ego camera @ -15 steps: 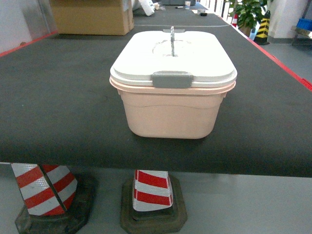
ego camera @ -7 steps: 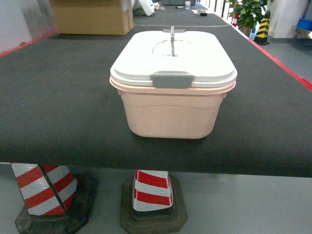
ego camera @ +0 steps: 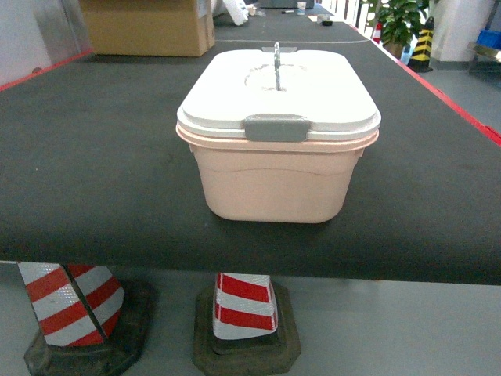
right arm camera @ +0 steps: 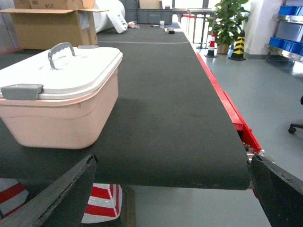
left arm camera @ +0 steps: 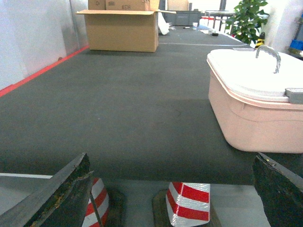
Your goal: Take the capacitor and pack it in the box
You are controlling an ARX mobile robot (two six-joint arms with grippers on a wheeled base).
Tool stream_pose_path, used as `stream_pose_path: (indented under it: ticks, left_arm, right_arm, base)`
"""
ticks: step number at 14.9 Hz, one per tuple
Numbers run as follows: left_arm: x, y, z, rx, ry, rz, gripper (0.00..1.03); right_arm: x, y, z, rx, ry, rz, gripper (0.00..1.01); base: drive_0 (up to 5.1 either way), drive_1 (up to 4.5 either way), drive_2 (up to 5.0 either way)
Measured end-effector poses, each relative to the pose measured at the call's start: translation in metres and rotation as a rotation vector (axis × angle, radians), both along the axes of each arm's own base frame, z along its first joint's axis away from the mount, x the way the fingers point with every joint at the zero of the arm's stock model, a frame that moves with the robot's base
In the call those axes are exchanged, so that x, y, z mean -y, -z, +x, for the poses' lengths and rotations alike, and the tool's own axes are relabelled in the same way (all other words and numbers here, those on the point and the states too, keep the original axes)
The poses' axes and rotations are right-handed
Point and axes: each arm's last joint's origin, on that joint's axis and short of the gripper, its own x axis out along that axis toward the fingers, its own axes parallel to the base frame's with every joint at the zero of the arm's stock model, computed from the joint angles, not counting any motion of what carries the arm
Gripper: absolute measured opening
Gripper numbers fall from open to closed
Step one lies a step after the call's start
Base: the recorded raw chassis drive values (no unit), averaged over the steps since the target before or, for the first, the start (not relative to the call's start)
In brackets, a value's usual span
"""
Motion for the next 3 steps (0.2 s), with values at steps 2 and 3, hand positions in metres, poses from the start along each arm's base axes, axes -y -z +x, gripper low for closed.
stream_pose_path:
  ticks: [2, 3]
  left_arm:
    - [0.0, 0.0, 0.0, 0.0, 0.0, 0.0, 0.98]
    - [0.0, 0.0, 0.0, 0.0, 0.0, 0.0, 0.98]
  right_arm:
    - [0.0, 0.0, 0.0, 0.0, 0.0, 0.0, 0.98]
    - [0.0, 0.0, 0.0, 0.0, 0.0, 0.0, 0.98]
  base:
    - [0.0, 0.0, 0.0]
    - [0.0, 0.0, 0.0]
